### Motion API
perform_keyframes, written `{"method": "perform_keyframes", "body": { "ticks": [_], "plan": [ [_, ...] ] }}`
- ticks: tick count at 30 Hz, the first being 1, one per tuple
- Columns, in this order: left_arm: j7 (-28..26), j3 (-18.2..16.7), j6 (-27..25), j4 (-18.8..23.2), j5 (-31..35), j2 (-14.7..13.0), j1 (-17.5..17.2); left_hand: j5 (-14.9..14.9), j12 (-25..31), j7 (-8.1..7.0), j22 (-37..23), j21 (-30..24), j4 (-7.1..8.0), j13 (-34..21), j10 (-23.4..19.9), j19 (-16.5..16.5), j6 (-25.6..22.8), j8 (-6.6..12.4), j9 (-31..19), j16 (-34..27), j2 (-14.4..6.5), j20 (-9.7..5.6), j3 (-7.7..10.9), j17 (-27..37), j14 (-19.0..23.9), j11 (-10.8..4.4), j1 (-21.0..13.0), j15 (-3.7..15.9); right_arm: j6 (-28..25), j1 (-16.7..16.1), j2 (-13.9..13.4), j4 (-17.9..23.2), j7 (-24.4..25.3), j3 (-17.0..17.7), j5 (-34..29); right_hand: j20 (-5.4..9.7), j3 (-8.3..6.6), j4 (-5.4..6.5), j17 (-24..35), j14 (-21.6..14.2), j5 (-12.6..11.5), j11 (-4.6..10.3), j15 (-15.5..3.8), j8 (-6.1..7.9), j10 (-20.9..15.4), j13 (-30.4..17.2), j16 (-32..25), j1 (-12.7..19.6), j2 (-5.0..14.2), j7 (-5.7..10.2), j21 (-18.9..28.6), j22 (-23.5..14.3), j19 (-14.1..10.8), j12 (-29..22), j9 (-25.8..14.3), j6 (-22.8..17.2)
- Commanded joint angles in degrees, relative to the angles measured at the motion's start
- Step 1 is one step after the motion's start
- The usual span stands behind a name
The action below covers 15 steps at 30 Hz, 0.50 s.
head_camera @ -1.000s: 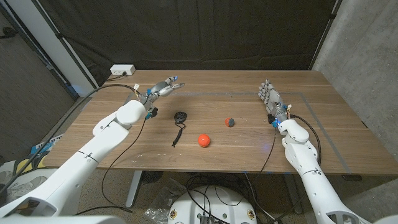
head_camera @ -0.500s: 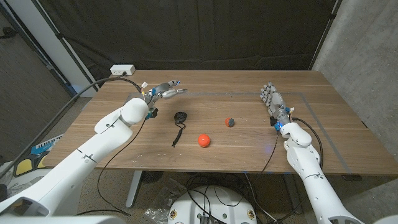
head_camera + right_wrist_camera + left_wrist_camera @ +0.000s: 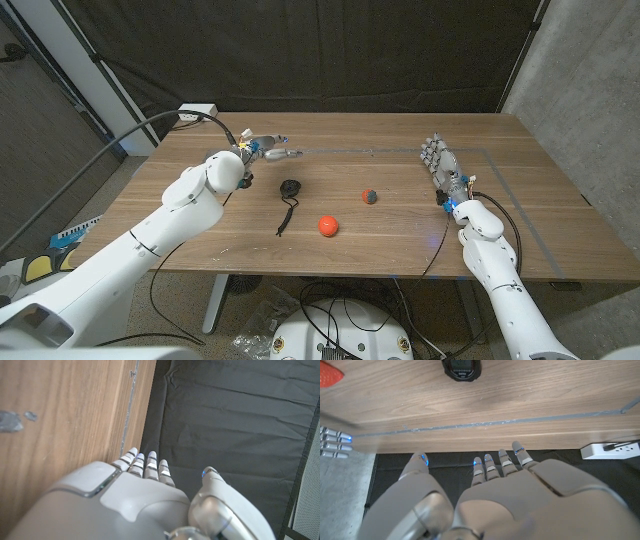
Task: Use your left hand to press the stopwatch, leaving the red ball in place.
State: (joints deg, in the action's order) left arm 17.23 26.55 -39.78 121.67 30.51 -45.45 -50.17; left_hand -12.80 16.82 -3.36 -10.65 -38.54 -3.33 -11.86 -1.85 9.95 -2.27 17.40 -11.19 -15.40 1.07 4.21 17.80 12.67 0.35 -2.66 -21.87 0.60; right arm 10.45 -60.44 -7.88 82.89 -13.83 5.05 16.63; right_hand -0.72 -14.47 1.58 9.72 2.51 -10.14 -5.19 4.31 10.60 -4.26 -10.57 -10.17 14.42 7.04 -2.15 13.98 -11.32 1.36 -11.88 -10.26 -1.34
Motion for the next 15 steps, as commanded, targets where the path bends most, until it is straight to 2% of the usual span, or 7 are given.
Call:
{"method": "perform_keyframes", "body": {
  "ticks": [1,5,10,15],
  "plan": [
    [13.51,8.15,-9.53,2.64,12.21,-1.97,6.52,-0.04,-0.17,0.13,-0.19,0.28,-0.26,-0.27,-0.29,0.95,-0.21,0.11,-0.02,0.41,0.65,-0.31,-0.16,0.16,-0.88,0.08,-0.28,0.15,0.48,-0.71,0.11,0.11,-0.20,0.54,0.32,-0.49,0.16,-0.11,0.33,-0.47,0.03,-0.34,0.28,0.40,-0.29,-0.10,-0.44,-0.39,0.23,0.03,-0.12,-0.26,0.30,-0.34,-0.21,-0.64],
    [19.28,10.59,-10.28,2.13,16.08,-2.08,8.85,-0.10,-0.52,0.40,-0.21,0.52,-0.31,-0.28,0.35,1.31,0.05,-0.12,-0.05,0.69,0.73,-0.17,-0.28,0.25,-1.54,0.16,-0.38,-0.05,0.40,-0.85,0.10,0.23,-0.23,0.63,0.37,-0.46,0.17,0.00,0.36,-0.48,0.02,-0.26,0.24,0.41,-0.28,-0.10,-0.46,-0.53,0.38,0.11,-0.13,-0.26,0.30,-0.33,-0.21,-0.69],
    [23.61,11.82,-9.19,1.54,20.21,-1.67,9.85,-0.24,-0.69,0.84,-0.22,0.56,-0.67,-0.29,0.52,1.10,0.11,-0.24,-0.07,0.71,0.99,0.05,-0.33,0.28,-1.44,0.24,-0.95,-0.04,0.56,-0.85,0.13,0.12,-0.38,0.69,0.44,-0.46,0.19,0.08,0.38,-0.50,0.02,-0.28,0.25,0.40,-0.25,-0.10,-0.47,-0.64,0.48,0.10,-0.13,-0.27,0.28,-0.32,-0.21,-0.71],
    [27.13,12.27,-6.94,1.15,24.67,-1.05,10.11,-1.16,0.14,0.96,-0.11,0.51,-3.18,-0.32,-2.59,-1.01,-3.75,0.95,-0.14,0.20,2.77,0.25,-0.39,0.23,0.99,-0.62,-4.87,0.85,0.90,-0.78,0.23,-0.18,-0.45,0.73,0.51,-0.47,0.25,0.15,0.38,-0.49,0.02,-0.32,0.27,0.39,-0.23,-0.10,-0.46,-0.77,0.48,0.05,-0.13,-0.28,0.27,-0.31,-0.21,-0.72]
  ]
}}
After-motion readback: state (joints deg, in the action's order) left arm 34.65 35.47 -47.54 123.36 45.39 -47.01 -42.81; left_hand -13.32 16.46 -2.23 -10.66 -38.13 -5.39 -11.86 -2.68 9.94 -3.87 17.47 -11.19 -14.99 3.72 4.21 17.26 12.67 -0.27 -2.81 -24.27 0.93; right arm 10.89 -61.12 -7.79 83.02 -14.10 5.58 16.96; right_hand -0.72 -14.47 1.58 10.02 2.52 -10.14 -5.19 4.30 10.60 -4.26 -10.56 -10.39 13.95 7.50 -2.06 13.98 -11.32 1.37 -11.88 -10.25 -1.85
